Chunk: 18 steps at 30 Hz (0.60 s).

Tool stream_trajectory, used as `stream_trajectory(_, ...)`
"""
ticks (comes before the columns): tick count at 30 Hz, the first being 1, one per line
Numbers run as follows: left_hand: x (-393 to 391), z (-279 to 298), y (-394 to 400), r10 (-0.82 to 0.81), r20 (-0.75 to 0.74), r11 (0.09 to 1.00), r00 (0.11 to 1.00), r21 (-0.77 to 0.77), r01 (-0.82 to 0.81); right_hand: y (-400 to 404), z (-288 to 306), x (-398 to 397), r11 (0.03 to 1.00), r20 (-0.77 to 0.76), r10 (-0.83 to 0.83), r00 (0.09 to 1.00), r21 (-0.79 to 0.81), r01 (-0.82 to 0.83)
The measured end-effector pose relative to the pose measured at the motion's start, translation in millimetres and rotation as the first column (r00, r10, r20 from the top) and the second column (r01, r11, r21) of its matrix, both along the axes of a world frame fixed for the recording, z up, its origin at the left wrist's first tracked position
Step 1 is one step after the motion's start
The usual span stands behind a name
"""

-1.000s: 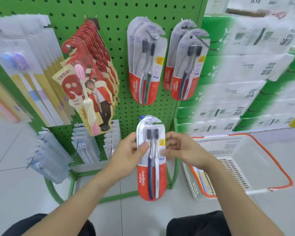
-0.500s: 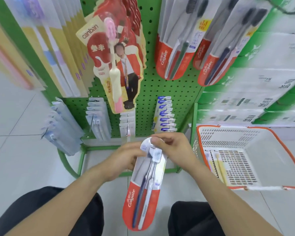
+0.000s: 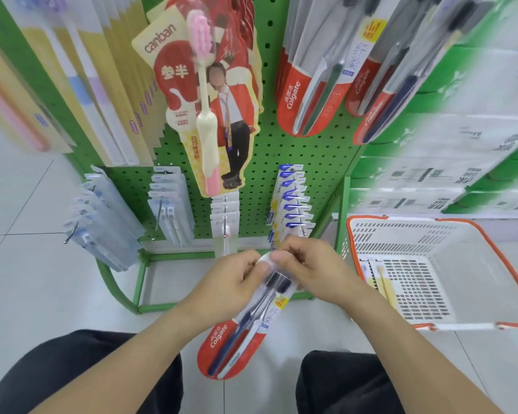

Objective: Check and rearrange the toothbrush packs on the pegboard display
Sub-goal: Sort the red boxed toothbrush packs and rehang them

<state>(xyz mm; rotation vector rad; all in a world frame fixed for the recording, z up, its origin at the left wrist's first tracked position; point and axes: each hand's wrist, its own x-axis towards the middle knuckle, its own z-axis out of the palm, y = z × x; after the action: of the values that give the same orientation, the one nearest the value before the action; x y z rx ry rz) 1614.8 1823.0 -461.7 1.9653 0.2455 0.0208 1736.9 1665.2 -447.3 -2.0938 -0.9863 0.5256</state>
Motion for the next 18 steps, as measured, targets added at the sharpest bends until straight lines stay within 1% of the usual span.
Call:
stream_trajectory(2, -0.7, 1.8, -0.4, 0.001, 0.002, 1.000, 1.000, 0.018, -0.001, 2.0, -0.6, -4.4, 1.000, 0.098, 0.013, 0.995, 0.007, -0.014)
stream_trajectory(3, -0.6, 3.4, 0.3, 0.009, 0.000, 1.000, 1.000, 0.023, -0.009, 3.6, -2.2, -5.4, 1.000, 0.099, 0.006, 0.995, 0.022, -0.008)
stream_trajectory(5, 0.2, 6.1, 2.0, 0.021, -0.007, 0.999, 1.000, 0.037, -0.020, 6.4, -5.5, -4.3, 0.998, 0.031, -0.022, 0.999, 0.052, 0.021)
stream_trajectory(7, 1.5, 6.6, 2.9, 0.037, -0.011, 0.998, 0.999, 0.049, -0.037, 7.6, -7.5, -3.1, 0.998, -0.052, -0.043, 0.998, 0.050, 0.045)
stream_trajectory(8, 2.1, 6.4, 2.7, 0.051, -0.015, 0.998, 0.999, 0.046, -0.051, 8.3, -8.5, -3.6, 0.998, -0.054, -0.050, 0.997, 0.044, 0.053)
stream_trajectory(9, 2.3, 5.2, 2.8, 0.069, -0.026, 0.997, 0.997, 0.043, -0.067, 8.6, -9.3, -4.8, 0.997, -0.022, -0.070, 0.997, 0.044, 0.071)
stream_trajectory(11, 2.1, 3.5, 3.5, 0.103, -0.051, 0.995, 0.993, 0.007, -0.103, 8.3, -9.1, -6.2, 0.987, 0.119, -0.134, 0.984, 0.111, 0.121)
stream_trajectory(13, 2.5, 4.5, 3.3, 0.146, -0.059, 0.987, 0.987, -0.056, -0.150, 8.6, -5.0, -7.4, 0.972, 0.254, -0.157, 0.954, 0.213, 0.103)
stream_trajectory(14, 3.3, 5.5, 3.3, 0.180, -0.061, 0.977, 0.982, -0.101, -0.185, 8.4, -2.9, -7.7, 0.969, 0.288, -0.147, 0.946, 0.235, 0.079)
stream_trajectory(16, 5.6, 8.5, 4.3, 0.255, -0.081, 0.945, 0.963, -0.192, -0.266, 8.0, -0.9, -8.2, 0.978, 0.305, -0.079, 0.949, 0.207, 0.015)
stream_trajectory(18, 6.8, 9.5, 4.5, 0.283, -0.109, 0.924, 0.953, -0.237, -0.302, 7.3, -2.1, -10.3, 0.990, 0.301, -0.001, 0.954, 0.135, -0.041)
